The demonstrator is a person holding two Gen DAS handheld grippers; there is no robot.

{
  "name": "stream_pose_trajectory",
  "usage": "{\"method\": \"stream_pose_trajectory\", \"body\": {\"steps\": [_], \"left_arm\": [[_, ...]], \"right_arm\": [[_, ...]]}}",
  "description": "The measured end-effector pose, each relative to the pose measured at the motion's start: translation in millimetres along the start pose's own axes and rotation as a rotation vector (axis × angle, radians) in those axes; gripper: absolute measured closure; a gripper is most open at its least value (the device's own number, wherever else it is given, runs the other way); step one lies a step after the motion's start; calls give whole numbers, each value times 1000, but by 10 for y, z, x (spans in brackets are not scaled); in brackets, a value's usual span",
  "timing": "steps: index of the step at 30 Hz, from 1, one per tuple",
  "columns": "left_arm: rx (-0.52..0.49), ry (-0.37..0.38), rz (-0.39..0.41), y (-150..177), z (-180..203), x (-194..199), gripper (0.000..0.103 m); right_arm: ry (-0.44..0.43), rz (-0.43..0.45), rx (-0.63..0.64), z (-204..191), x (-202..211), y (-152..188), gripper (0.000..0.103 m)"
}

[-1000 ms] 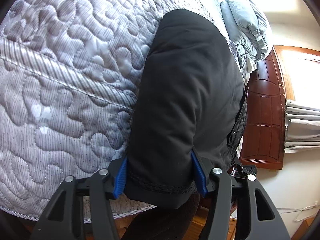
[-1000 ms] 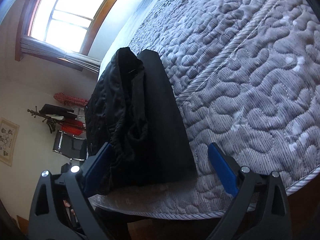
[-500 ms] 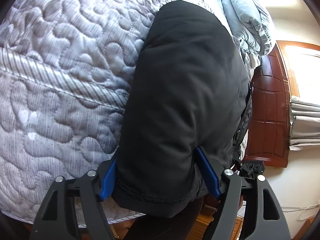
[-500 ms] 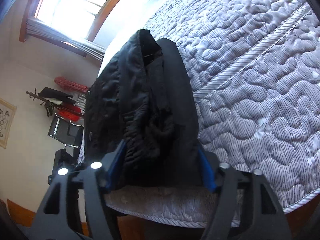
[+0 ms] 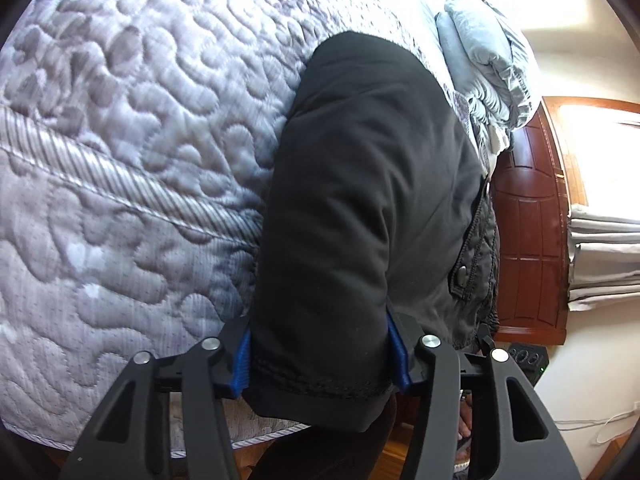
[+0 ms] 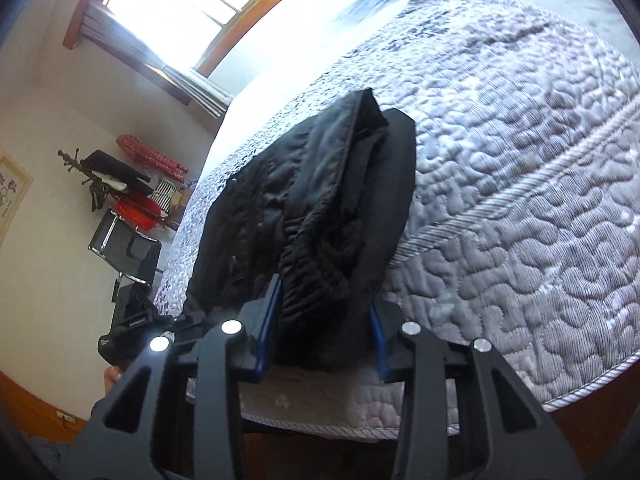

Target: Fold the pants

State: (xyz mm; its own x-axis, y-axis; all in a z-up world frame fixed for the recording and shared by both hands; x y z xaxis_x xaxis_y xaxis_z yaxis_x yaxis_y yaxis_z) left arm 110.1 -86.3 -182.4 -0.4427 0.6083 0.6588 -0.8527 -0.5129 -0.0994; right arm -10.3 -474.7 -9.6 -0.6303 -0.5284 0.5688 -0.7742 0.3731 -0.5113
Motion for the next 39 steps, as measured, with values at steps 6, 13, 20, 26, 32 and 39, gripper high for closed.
{"method": "stream_pose_trajectory", "body": {"steps": [6, 13, 20, 26, 32, 39], "left_arm": [[36, 2, 55, -138, -212, 224, 51], [94, -15, 141, -293, -593, 696, 51], [115, -49, 234, -494, -856, 1083, 51], [133, -52, 254, -571, -959, 1157, 51], [33, -128, 267, -675, -789, 1065, 51], [-94, -188, 259, -922, -543, 863, 51]], "right_arm": [[-23, -24, 66, -265, -125, -13, 67], [-89, -98, 128, -715, -433, 190, 67], [-148, -164, 177, -1141, -780, 335, 67], [-152, -176, 204, -1306, -930, 351, 67], [-127, -175, 177, -1205, -962, 308, 67], [-96, -155, 161, -1121, -1039, 125, 67]]}}
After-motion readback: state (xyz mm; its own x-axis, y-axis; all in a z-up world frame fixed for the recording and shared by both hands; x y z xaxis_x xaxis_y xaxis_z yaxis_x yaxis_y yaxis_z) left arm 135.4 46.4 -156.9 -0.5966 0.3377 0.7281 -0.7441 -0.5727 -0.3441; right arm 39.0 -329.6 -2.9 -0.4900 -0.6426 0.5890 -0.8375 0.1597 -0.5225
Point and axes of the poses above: each gripper's, at about its wrist camera, not at the fingertips, and x roughly against the way its jaws point, z to its right, y to its underside, the point moved 8 cm from there along -x, roughly the way its jaws point, and after that the axes turned 15 degrees about z, right-handed, at the moved point
